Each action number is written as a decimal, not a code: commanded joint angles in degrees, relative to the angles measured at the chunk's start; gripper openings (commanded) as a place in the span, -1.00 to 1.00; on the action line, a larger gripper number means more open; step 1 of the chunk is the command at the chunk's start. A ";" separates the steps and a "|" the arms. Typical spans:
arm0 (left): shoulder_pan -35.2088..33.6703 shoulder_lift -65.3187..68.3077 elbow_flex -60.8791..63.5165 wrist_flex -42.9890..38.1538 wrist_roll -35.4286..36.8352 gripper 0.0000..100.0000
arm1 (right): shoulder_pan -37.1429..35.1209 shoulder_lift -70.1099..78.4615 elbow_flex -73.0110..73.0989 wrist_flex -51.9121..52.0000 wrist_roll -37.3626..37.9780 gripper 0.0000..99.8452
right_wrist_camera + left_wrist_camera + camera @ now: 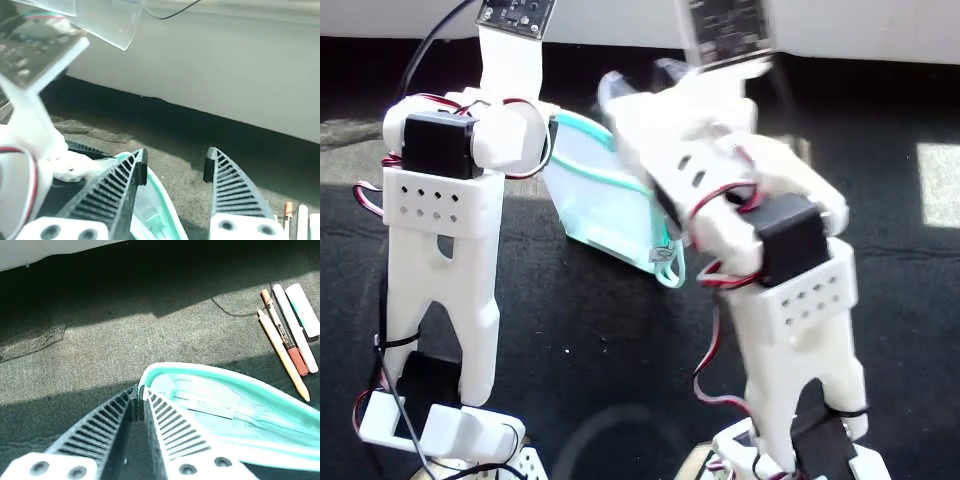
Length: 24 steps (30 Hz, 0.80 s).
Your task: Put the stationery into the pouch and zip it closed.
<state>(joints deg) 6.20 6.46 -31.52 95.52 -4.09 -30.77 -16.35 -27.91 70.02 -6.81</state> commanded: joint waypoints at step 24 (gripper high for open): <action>0.75 3.03 3.91 2.11 0.09 -0.98 | 19.38 63.34 -28.70 9.71 17.32 -0.78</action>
<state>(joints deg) 6.20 6.46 -30.81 95.52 -4.09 -9.93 42.64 -45.14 76.09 6.73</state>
